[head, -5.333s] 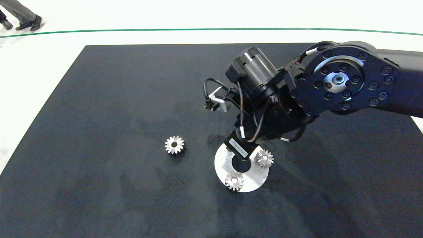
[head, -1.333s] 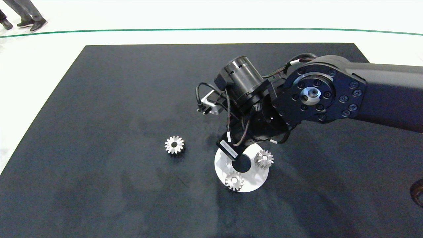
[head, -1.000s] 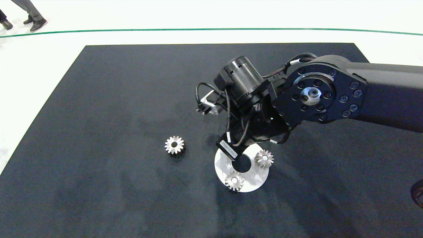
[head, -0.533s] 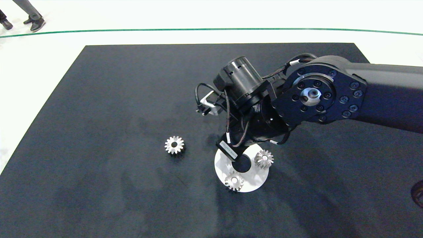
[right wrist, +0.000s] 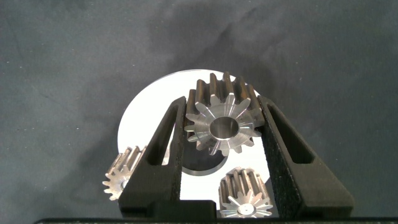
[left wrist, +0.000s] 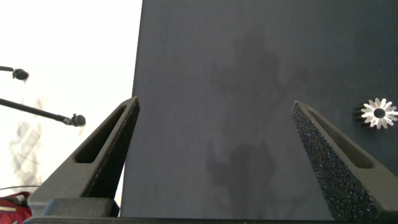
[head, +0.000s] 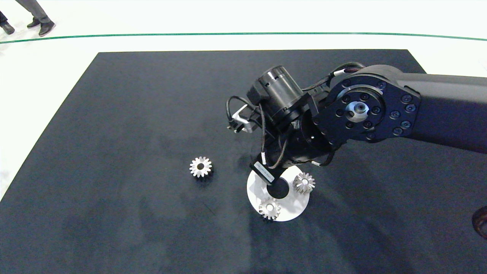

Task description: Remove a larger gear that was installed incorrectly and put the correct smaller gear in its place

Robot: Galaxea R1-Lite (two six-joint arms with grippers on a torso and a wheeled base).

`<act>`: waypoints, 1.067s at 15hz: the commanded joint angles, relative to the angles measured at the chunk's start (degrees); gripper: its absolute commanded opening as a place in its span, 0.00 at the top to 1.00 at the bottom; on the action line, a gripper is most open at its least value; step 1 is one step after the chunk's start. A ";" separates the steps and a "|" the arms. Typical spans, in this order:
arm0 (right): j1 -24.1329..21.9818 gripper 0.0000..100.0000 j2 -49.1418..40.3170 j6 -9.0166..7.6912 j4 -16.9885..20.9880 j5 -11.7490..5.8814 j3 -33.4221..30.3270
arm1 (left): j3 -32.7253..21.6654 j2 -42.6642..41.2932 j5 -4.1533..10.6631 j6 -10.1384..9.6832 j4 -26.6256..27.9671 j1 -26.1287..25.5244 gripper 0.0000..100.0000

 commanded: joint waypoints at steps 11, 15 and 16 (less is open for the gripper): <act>0.11 0.93 1.08 0.00 -1.68 -0.07 0.20 | -0.10 0.01 0.16 0.02 0.20 0.01 0.00; 0.29 0.93 0.64 0.00 -1.77 -0.07 1.16 | -0.01 0.01 0.16 0.02 0.20 0.01 0.00; 0.38 0.93 0.37 0.00 -1.77 -0.07 1.51 | -0.01 0.01 0.16 0.02 0.20 0.01 0.00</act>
